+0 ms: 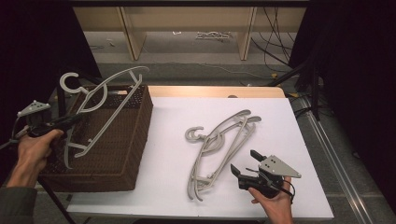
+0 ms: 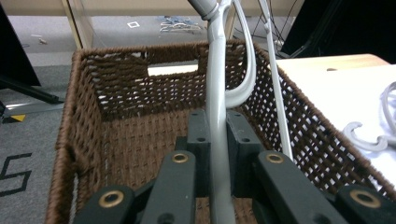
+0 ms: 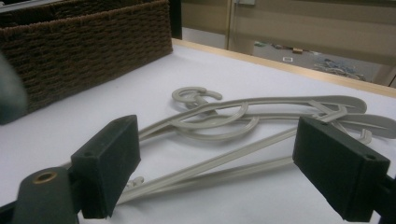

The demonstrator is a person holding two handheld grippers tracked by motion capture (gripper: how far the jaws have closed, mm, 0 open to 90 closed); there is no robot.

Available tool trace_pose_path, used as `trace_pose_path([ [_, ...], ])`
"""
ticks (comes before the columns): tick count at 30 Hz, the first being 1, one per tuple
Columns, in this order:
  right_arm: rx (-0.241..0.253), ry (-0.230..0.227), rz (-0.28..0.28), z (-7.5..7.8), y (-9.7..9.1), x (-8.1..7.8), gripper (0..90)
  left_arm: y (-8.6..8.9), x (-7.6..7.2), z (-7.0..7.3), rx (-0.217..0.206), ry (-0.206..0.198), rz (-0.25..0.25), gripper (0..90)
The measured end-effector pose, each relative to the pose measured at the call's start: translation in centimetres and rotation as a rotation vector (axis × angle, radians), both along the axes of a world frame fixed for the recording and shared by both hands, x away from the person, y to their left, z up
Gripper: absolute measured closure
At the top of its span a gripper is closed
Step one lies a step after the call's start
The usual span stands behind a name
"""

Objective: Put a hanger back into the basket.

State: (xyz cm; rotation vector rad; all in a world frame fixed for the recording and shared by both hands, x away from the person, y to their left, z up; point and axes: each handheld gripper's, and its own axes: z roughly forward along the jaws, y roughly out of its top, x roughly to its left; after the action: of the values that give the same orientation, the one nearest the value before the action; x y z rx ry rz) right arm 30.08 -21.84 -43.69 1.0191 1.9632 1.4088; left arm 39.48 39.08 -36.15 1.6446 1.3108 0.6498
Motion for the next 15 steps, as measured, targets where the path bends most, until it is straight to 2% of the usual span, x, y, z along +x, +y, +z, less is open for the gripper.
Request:
trace_pose_path([
  [1,0.001,0.000,-0.004,0.0,0.0,0.0,15.9,0.0,0.0,0.0,0.000,0.000,0.000,81.6],
  [2,-0.009,0.003,-0.003,0.0,0.0,0.0,15.9,0.5,-0.1,-0.2,0.020,0.002,0.000,81.6],
  [11,-0.009,0.004,-0.008,-0.1,0.0,0.1,16.0,2.2,-0.8,-1.4,0.026,0.006,-0.006,81.6],
  [15,-0.010,0.007,-0.009,-0.1,0.1,0.1,16.0,2.4,-1.0,-1.5,0.048,0.017,-0.020,81.6],
])
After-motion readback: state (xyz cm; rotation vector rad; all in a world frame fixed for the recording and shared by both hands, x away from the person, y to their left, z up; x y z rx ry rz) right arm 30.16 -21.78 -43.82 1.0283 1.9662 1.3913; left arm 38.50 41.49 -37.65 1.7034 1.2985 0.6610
